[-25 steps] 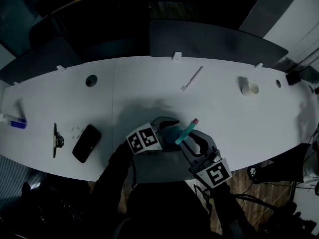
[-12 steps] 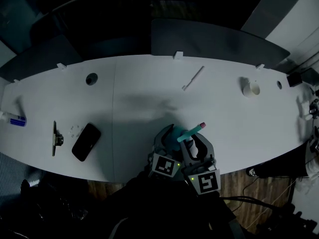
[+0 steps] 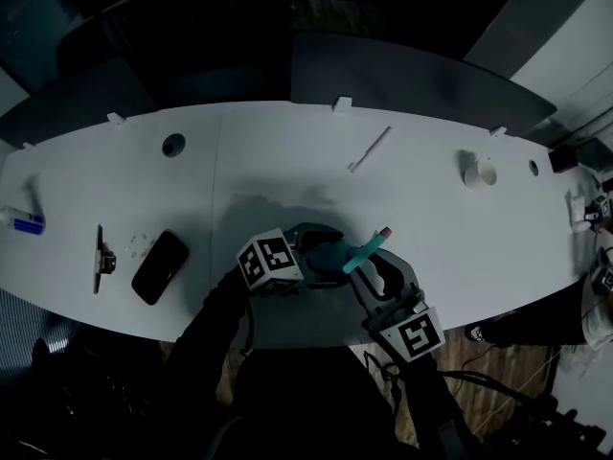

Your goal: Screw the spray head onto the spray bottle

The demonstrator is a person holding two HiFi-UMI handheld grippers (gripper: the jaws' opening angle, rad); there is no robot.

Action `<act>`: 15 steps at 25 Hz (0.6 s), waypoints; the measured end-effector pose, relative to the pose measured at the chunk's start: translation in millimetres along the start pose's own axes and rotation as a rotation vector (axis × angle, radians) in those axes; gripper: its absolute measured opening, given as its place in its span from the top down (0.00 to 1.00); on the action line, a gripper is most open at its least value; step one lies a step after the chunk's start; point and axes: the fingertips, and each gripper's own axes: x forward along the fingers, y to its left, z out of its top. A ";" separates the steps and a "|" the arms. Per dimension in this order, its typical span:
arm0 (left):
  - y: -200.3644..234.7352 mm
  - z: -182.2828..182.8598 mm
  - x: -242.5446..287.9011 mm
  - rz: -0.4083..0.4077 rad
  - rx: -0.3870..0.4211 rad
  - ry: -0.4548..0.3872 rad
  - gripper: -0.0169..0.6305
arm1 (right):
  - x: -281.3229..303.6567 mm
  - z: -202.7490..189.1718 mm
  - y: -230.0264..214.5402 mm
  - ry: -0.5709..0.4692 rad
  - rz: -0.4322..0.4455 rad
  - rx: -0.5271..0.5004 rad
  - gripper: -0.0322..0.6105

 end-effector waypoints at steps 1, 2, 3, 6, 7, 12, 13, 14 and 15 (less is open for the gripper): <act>-0.4 1.1 0.0 0.032 0.011 -0.008 0.40 | -0.3 0.4 -0.7 -0.004 -0.005 -0.003 0.75; 0.0 2.4 -0.8 0.089 0.020 -0.025 0.41 | -0.2 1.2 -1.2 -0.010 -0.017 -0.011 0.75; 1.1 4.0 -2.0 0.167 0.021 -0.050 0.42 | 0.2 2.2 -1.8 -0.015 -0.038 -0.023 0.75; 4.6 9.7 -6.4 0.470 -0.006 -0.147 0.44 | 0.6 4.0 -3.8 -0.026 -0.143 -0.050 0.75; 5.1 10.6 -7.5 0.576 -0.014 -0.175 0.45 | 0.1 4.3 -3.9 -0.026 -0.181 -0.056 0.75; 2.1 7.2 -10.1 0.743 0.013 -0.216 0.45 | -1.1 1.4 -1.4 -0.014 -0.235 -0.035 0.75; 2.4 10.4 -13.1 0.679 0.007 -0.222 0.44 | -1.1 0.4 -1.4 -0.006 -0.217 -0.029 0.75; 3.1 15.3 -17.2 0.598 0.000 -0.227 0.39 | -1.0 0.0 -1.2 0.000 -0.189 -0.025 0.75; 4.2 19.3 -20.4 0.504 -0.003 -0.214 0.37 | -0.8 0.0 -1.1 0.005 -0.155 -0.023 0.75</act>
